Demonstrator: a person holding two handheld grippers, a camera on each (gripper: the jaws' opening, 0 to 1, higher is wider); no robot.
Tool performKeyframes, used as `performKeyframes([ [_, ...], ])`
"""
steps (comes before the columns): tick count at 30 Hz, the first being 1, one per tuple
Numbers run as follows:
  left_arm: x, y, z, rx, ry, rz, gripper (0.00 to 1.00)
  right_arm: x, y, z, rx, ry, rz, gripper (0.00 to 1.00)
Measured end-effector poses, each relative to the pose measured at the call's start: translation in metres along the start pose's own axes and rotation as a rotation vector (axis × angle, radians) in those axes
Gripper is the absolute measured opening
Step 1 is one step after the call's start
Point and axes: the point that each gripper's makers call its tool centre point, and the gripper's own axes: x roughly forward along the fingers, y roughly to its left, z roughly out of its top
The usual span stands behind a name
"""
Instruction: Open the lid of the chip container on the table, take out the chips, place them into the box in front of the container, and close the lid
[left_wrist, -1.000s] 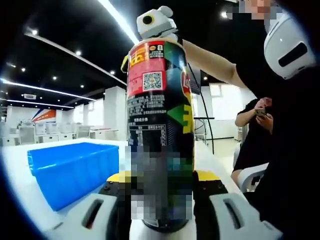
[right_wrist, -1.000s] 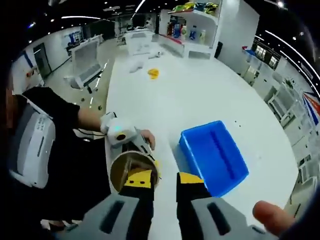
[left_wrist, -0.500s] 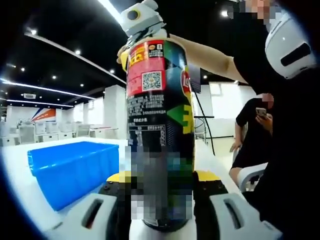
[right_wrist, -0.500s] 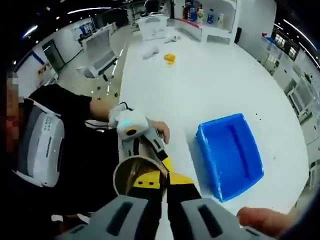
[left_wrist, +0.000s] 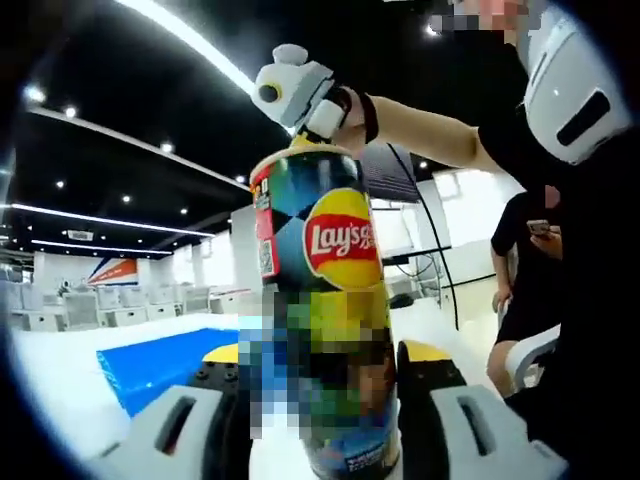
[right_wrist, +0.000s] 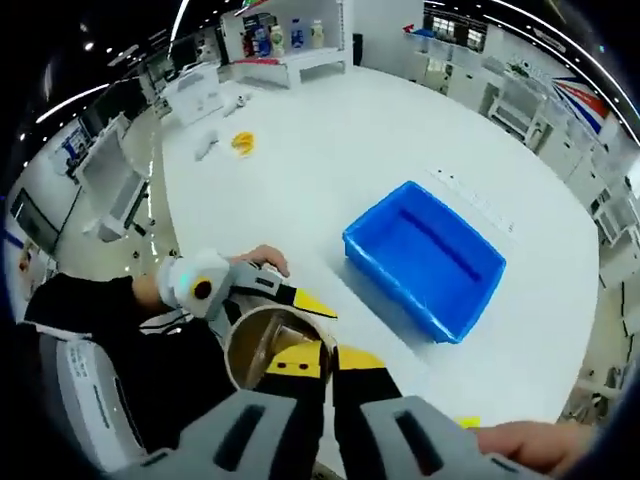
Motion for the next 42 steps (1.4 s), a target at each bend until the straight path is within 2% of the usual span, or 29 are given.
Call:
performKeyframes([
  [2,-0.002,-0.003,0.004,-0.036,-0.02,-0.006,0.52,-0.001,-0.001,-0.001,0.01,-0.006,-0.023,0.0],
  [8,0.0,-0.001,-0.01,-0.07,0.033,-0.021,0.51,-0.002,-0.001,-0.006,0.067,0.015,-0.045,0.0],
  [14,-0.001,-0.004,-0.016,-0.107,0.05,-0.034,0.49,-0.004,-0.001,-0.01,0.088,0.015,-0.064,0.0],
  [16,0.0,-0.011,-0.019,-0.167,0.074,-0.071,0.44,-0.004,-0.002,-0.011,0.08,0.014,-0.071,0.0],
  [20,0.003,-0.009,-0.018,-0.153,0.106,-0.071,0.43,-0.005,-0.002,-0.012,0.076,0.012,-0.073,0.0],
  [23,0.004,-0.009,-0.018,-0.149,0.142,-0.083,0.43,-0.007,-0.002,-0.004,-0.095,-0.053,-0.091,0.01],
  [24,0.004,-0.009,-0.019,-0.147,0.145,-0.085,0.43,-0.01,-0.001,0.001,-0.121,-0.088,-0.102,0.0],
  [25,0.004,-0.009,-0.019,-0.146,0.149,-0.086,0.43,-0.018,0.001,0.005,-0.092,-0.104,-0.105,0.0],
  [27,0.004,-0.009,-0.019,-0.145,0.152,-0.084,0.43,-0.03,0.01,0.018,-0.052,-0.156,-0.071,0.0],
  [29,0.005,-0.009,-0.019,-0.146,0.164,-0.064,0.43,-0.035,0.019,0.019,-0.022,-0.145,-0.025,0.0],
  [33,0.007,-0.009,-0.019,-0.135,0.188,-0.03,0.43,-0.019,0.031,-0.001,0.053,-0.064,0.043,0.0],
  [35,0.007,-0.01,-0.019,-0.127,0.194,-0.022,0.43,-0.015,0.038,-0.006,0.096,-0.058,0.087,0.0],
  [42,0.009,-0.012,-0.019,-0.119,0.224,-0.009,0.42,-0.014,0.039,0.0,0.052,-0.073,0.053,0.01],
])
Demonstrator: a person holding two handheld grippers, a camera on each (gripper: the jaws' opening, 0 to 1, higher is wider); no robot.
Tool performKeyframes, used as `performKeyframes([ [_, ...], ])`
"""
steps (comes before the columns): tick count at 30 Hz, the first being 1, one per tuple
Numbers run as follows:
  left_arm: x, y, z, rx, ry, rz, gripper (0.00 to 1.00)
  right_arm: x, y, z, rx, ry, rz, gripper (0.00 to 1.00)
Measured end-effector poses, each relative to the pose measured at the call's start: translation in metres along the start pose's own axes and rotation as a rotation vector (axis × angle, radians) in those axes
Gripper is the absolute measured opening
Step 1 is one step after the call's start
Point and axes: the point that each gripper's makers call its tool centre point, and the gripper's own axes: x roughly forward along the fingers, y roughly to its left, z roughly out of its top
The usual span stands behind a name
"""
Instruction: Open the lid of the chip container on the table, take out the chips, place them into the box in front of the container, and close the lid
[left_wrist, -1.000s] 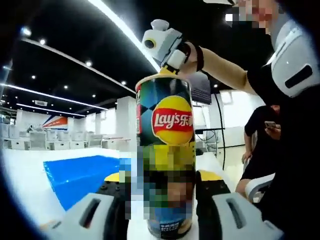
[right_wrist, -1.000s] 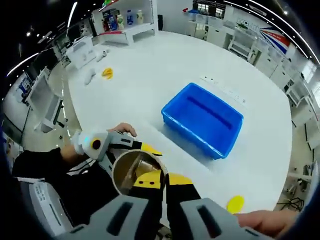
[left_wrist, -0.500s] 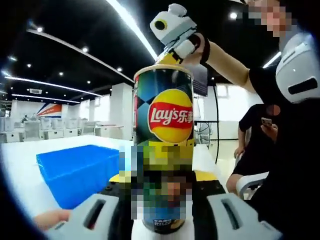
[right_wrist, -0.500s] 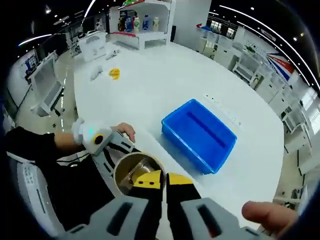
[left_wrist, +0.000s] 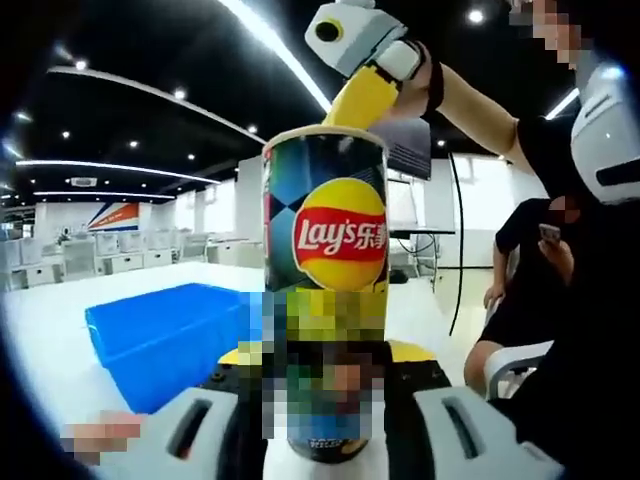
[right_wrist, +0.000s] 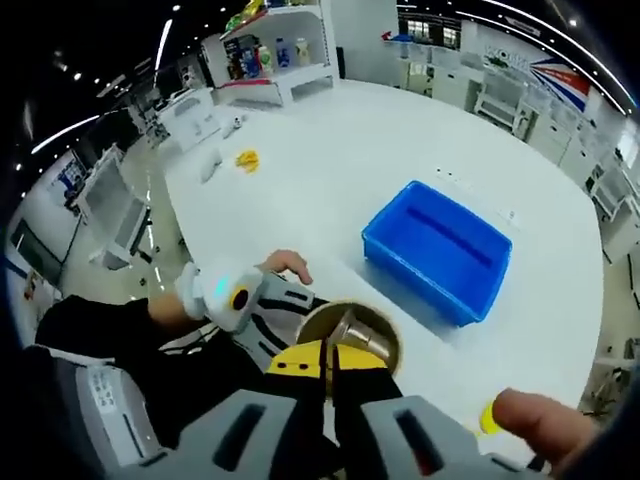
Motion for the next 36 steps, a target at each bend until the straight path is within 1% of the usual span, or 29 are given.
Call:
performKeyframes([
  [2,0.0,-0.001,0.0,0.007,0.01,0.0,0.42,0.001,0.002,-0.002,-0.028,0.017,-0.01,0.04],
  [3,0.001,-0.001,0.0,0.01,0.014,-0.001,0.42,0.001,-0.001,-0.001,-0.062,0.014,-0.039,0.04],
  [4,0.001,-0.001,0.0,0.013,0.02,0.0,0.42,0.001,-0.006,0.0,-0.118,0.014,-0.078,0.04],
  [5,0.001,-0.002,0.0,0.016,0.024,-0.001,0.42,0.0,-0.01,-0.002,-0.153,0.028,-0.114,0.05],
  [6,0.002,-0.002,0.001,0.022,0.021,-0.001,0.42,0.0,-0.011,-0.004,-0.162,0.043,-0.126,0.05],
  [7,0.003,-0.002,0.001,0.023,0.024,-0.001,0.42,0.001,-0.008,-0.003,-0.15,0.037,-0.113,0.04],
  [9,0.003,-0.002,0.001,0.028,0.037,-0.004,0.42,0.0,-0.009,-0.004,-0.144,0.041,-0.113,0.04],
  [15,0.003,-0.003,0.002,0.05,0.069,-0.015,0.42,-0.002,-0.011,-0.006,-0.131,0.017,-0.082,0.04],
  [16,0.004,-0.002,0.002,0.055,0.077,-0.017,0.42,-0.003,-0.013,-0.007,-0.123,0.013,-0.081,0.04],
  [19,0.003,0.0,0.003,0.086,0.13,-0.03,0.42,-0.007,-0.018,-0.008,-0.102,0.006,-0.085,0.04],
  [21,0.001,0.003,0.003,0.115,0.174,-0.046,0.42,-0.008,-0.022,-0.009,-0.073,-0.014,-0.072,0.04],
  [24,0.0,0.006,0.003,0.152,0.23,-0.069,0.42,-0.009,-0.026,-0.013,0.024,-0.061,-0.021,0.03],
  [26,-0.001,0.009,0.002,0.174,0.27,-0.077,0.42,-0.009,-0.029,-0.014,0.063,-0.097,0.014,0.03],
  [27,0.0,0.01,0.002,0.181,0.281,-0.078,0.42,-0.009,-0.031,-0.014,0.076,-0.126,0.034,0.03],
  [28,-0.001,0.011,0.002,0.188,0.299,-0.09,0.42,-0.009,-0.032,-0.015,0.119,-0.16,0.065,0.03],
  [29,-0.001,0.011,0.002,0.188,0.311,-0.095,0.42,-0.009,-0.034,-0.016,0.142,-0.179,0.087,0.03],
  [30,-0.002,0.012,0.001,0.193,0.329,-0.105,0.42,-0.009,-0.038,-0.019,0.188,-0.204,0.109,0.03],
  [31,-0.002,0.011,0.001,0.198,0.342,-0.116,0.42,-0.008,-0.041,-0.023,0.202,-0.213,0.121,0.03],
  [32,-0.003,0.012,0.0,0.208,0.363,-0.127,0.42,-0.007,-0.05,-0.03,0.213,-0.217,0.111,0.03],
  [34,-0.005,0.011,-0.005,0.234,0.409,-0.144,0.42,-0.002,-0.06,-0.041,0.226,-0.22,0.097,0.02],
  [36,-0.005,0.01,-0.011,0.265,0.458,-0.157,0.42,0.007,-0.069,-0.054,0.26,-0.23,0.106,0.02],
])
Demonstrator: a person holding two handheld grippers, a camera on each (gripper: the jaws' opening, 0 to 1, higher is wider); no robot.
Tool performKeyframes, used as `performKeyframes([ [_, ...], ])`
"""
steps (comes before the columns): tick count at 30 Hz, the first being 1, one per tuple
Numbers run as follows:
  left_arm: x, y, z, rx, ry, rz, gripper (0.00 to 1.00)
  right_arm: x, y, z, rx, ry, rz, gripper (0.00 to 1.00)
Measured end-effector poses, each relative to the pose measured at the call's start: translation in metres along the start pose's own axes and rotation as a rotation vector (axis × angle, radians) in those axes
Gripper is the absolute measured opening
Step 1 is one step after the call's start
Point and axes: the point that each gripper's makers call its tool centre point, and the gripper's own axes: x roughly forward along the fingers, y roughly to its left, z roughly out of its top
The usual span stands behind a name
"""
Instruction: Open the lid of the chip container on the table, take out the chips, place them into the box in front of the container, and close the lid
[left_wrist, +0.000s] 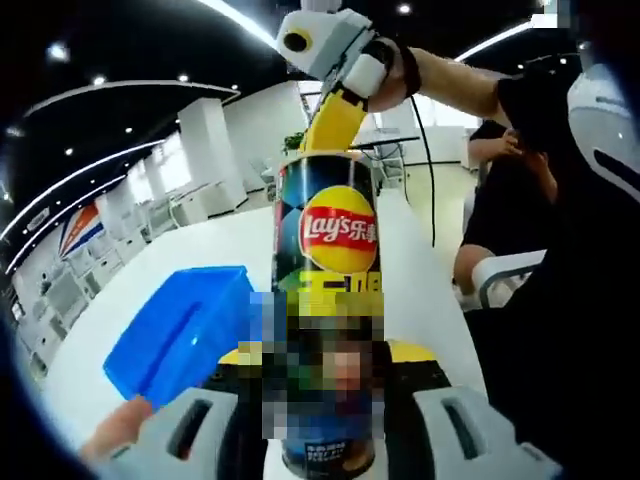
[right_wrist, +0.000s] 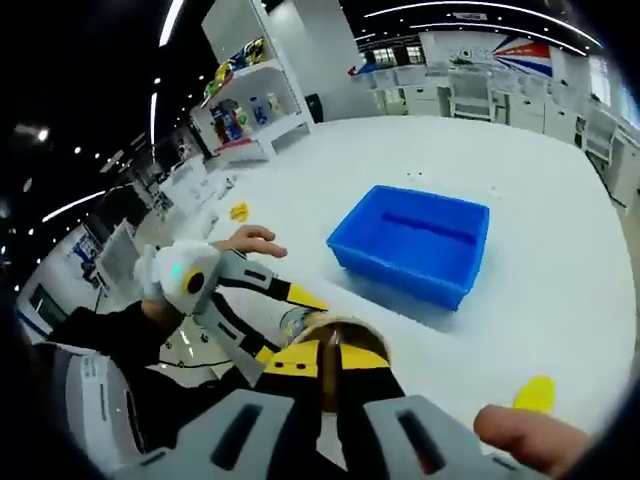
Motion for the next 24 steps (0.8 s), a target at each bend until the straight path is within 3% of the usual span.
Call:
performKeyframes([
  [5,0.008,-0.002,-0.004,0.015,0.028,-0.01,0.42,0.01,-0.023,-0.018,0.21,-0.123,0.125,0.02],
  [11,0.017,-0.011,-0.014,0.046,0.081,-0.042,0.42,0.024,-0.041,-0.049,0.344,-0.193,0.226,0.01],
  [15,0.021,-0.013,-0.019,0.053,0.106,-0.057,0.42,0.034,-0.05,-0.061,0.419,-0.226,0.262,0.01],
  [24,0.024,-0.016,-0.026,0.051,0.141,-0.085,0.42,0.047,-0.057,-0.075,0.459,-0.229,0.288,0.01],
])
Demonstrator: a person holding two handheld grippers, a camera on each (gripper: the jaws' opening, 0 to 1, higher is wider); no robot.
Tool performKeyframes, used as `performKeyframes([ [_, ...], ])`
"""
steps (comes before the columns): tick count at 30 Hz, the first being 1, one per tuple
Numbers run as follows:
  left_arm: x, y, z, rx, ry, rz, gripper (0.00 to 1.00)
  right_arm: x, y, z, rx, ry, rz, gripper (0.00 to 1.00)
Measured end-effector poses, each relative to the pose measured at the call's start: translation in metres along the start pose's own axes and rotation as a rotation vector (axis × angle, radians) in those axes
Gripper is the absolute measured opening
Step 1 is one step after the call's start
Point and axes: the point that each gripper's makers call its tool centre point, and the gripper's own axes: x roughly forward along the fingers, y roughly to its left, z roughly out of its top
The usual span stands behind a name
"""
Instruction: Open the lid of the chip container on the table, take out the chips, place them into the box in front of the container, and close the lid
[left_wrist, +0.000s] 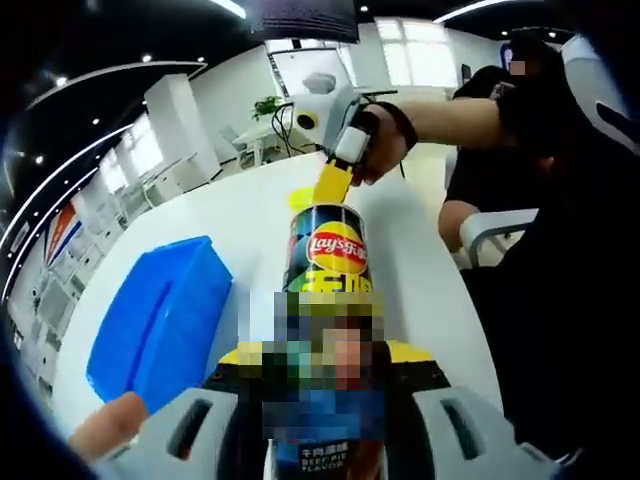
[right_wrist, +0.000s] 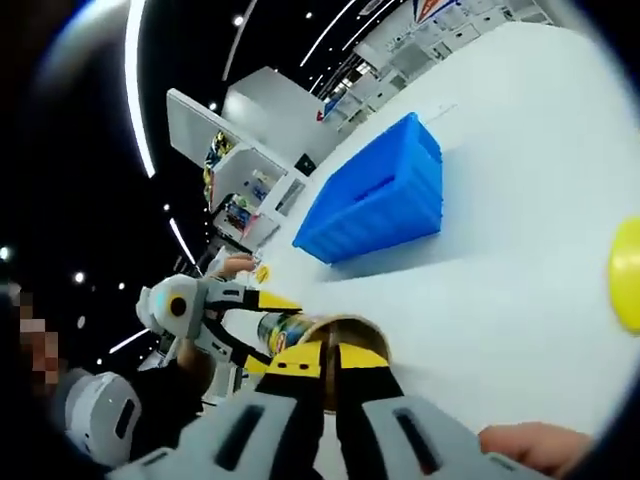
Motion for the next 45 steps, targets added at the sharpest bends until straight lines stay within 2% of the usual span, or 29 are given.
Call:
performKeyframes([
  [5,0.0,-0.002,-0.009,0.011,0.059,-0.023,0.42,0.009,-0.005,-0.01,0.025,0.029,0.008,0.01],
  [8,-0.001,-0.005,-0.016,0.005,0.1,-0.045,0.42,0.013,-0.01,-0.018,-0.011,0.063,-0.016,0.01],
  [13,-0.003,-0.006,-0.018,-0.001,0.111,-0.052,0.42,0.015,-0.009,-0.017,-0.016,0.068,0.015,0.01],
  [16,-0.002,-0.007,-0.018,0.01,0.12,-0.046,0.42,0.016,-0.005,-0.02,-0.012,0.096,0.037,0.01],
  [20,-0.002,-0.007,-0.018,0.019,0.131,-0.04,0.42,0.016,-0.004,-0.024,0.041,0.15,0.053,0.0],
  [22,-0.003,-0.007,-0.019,0.011,0.128,-0.041,0.42,0.016,-0.003,-0.023,-0.005,0.147,0.05,0.0],
  [27,-0.003,-0.008,-0.019,0.011,0.122,-0.038,0.42,0.009,-0.003,-0.024,-0.059,0.15,0.004,0.0],
  [35,-0.001,-0.011,-0.016,-0.013,0.103,-0.058,0.42,-0.005,-0.004,-0.025,-0.088,0.144,-0.036,0.0],
  [36,-0.001,-0.011,-0.016,-0.014,0.104,-0.059,0.42,-0.011,-0.02,-0.021,-0.131,0.133,-0.125,0.0],
  [38,-0.003,-0.011,-0.018,-0.017,0.11,-0.061,0.42,-0.018,-0.031,-0.02,-0.178,0.12,-0.171,0.0],
  [39,-0.004,-0.012,-0.019,-0.015,0.107,-0.06,0.42,-0.021,-0.03,-0.017,-0.138,0.089,-0.139,0.0],
  [41,-0.004,-0.012,-0.018,-0.012,0.1,-0.055,0.42,-0.023,-0.028,-0.003,-0.115,0.018,-0.084,0.0],
  [42,-0.004,-0.012,-0.018,-0.012,0.1,-0.055,0.42,-0.021,-0.02,-0.005,-0.116,0.033,-0.034,0.01],
  [43,-0.003,-0.012,-0.018,-0.012,0.1,-0.055,0.42,-0.019,-0.016,-0.008,-0.113,0.056,-0.014,0.01],
  [45,-0.003,-0.011,-0.018,-0.012,0.102,-0.055,0.42,-0.012,-0.014,-0.012,-0.178,0.08,-0.015,0.01],
])
